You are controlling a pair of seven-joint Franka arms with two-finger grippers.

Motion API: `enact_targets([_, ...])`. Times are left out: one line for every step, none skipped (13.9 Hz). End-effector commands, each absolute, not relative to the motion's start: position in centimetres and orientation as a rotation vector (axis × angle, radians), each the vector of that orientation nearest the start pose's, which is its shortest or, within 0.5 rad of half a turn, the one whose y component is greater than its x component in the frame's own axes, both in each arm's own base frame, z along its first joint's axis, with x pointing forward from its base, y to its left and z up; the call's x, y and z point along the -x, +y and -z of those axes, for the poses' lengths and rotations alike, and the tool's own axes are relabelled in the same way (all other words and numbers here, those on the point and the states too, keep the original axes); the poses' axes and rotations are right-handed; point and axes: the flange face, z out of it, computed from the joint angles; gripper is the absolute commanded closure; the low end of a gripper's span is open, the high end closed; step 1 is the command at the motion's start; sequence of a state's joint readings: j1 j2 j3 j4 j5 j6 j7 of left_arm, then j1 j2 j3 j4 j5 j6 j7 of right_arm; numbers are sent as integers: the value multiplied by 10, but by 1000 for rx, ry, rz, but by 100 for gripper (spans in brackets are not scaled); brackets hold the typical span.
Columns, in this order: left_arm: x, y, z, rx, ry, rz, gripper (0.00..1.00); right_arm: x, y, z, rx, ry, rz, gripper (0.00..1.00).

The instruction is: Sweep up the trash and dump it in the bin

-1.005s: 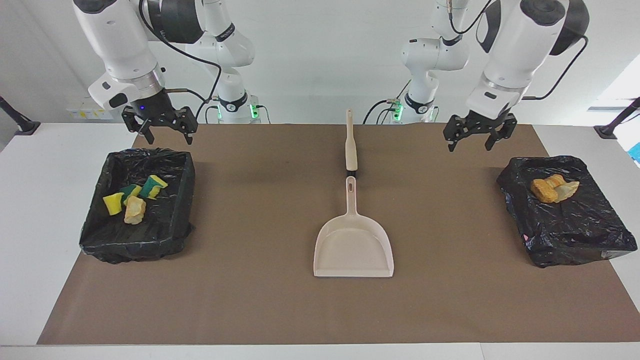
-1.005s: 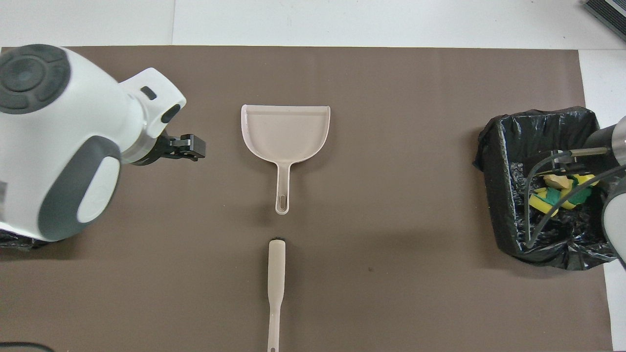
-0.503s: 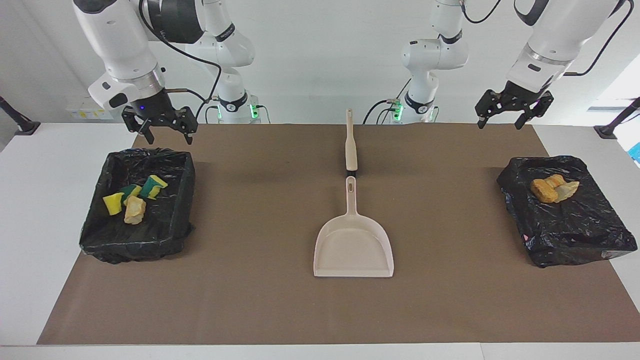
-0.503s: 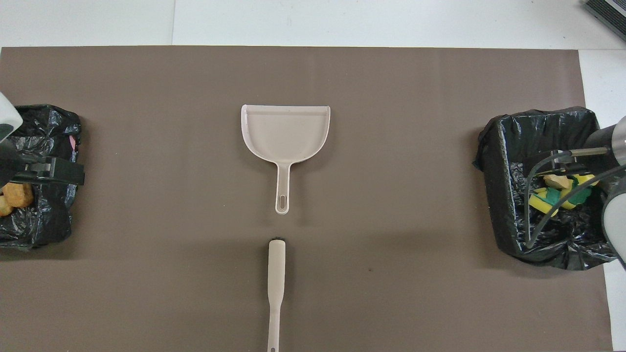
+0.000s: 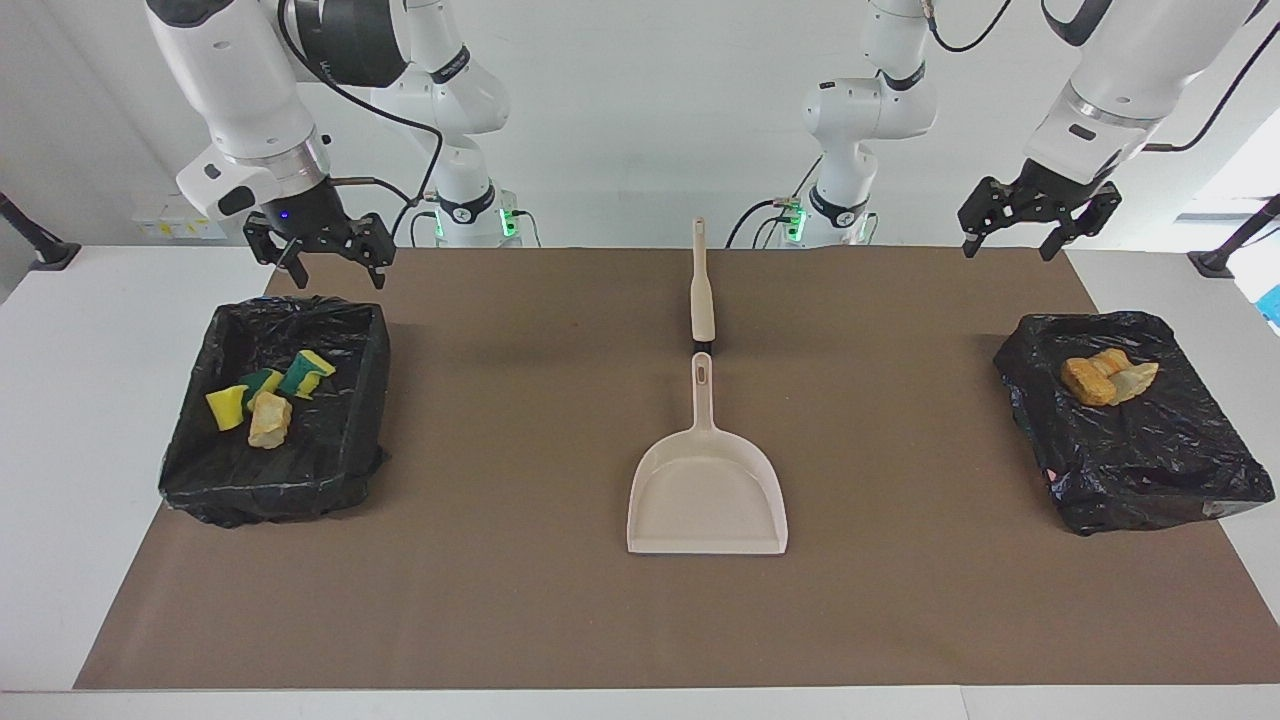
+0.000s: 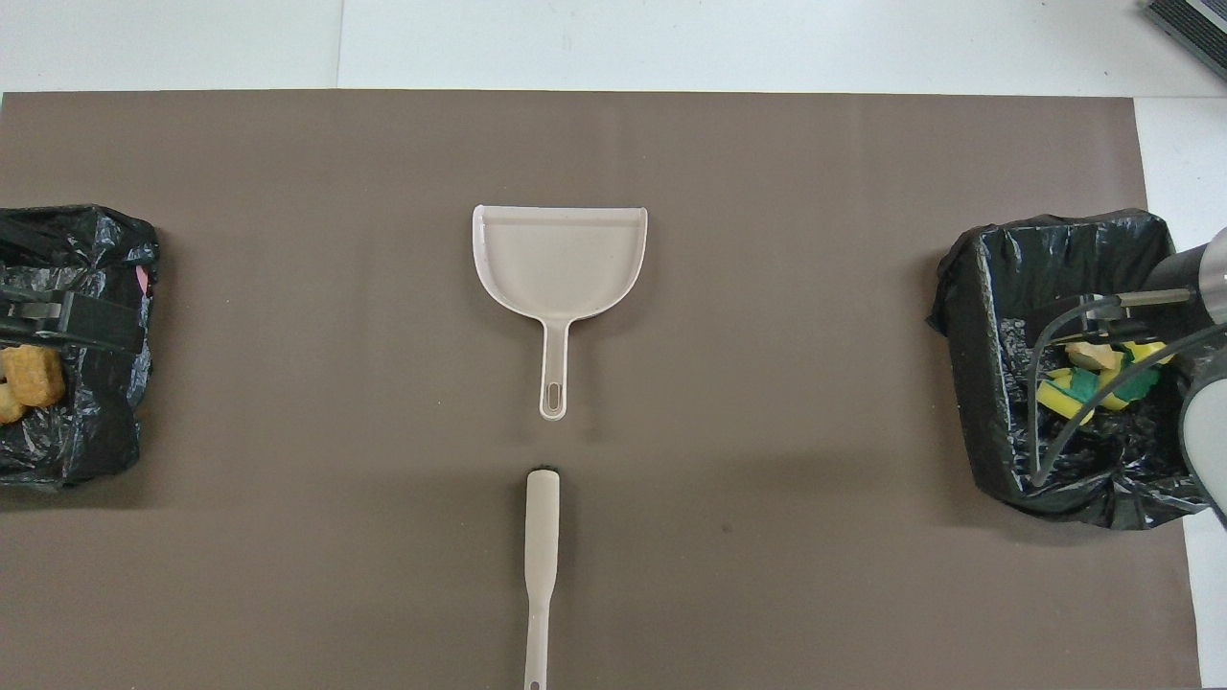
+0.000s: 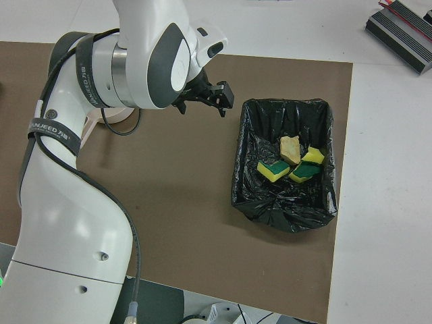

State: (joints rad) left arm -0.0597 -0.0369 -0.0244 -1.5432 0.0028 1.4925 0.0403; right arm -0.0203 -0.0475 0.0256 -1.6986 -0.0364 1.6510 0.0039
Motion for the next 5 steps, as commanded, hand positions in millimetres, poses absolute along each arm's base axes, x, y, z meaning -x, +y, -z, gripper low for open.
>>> enact_targets([-535,-44,-657,3142,199,-17,0,-542,-2,-597,3172,4,-5,0])
enact_targets([-536,-46,-658,3143,206,-8,0,-542,-2,-597,3172,4,-5,0])
enact_targets([-536,-45,-657,3142,201,-10,0,-542,-2,-597,3172,4,-5,0])
enact_targets([-535,-44,-657,3143,202,-10,0,-542,-2,-597,3172,4,-5,0])
enact_targets([-535,-44,-656,3142,216,-15,0,-542,-2,-597,3172,4,-5,0])
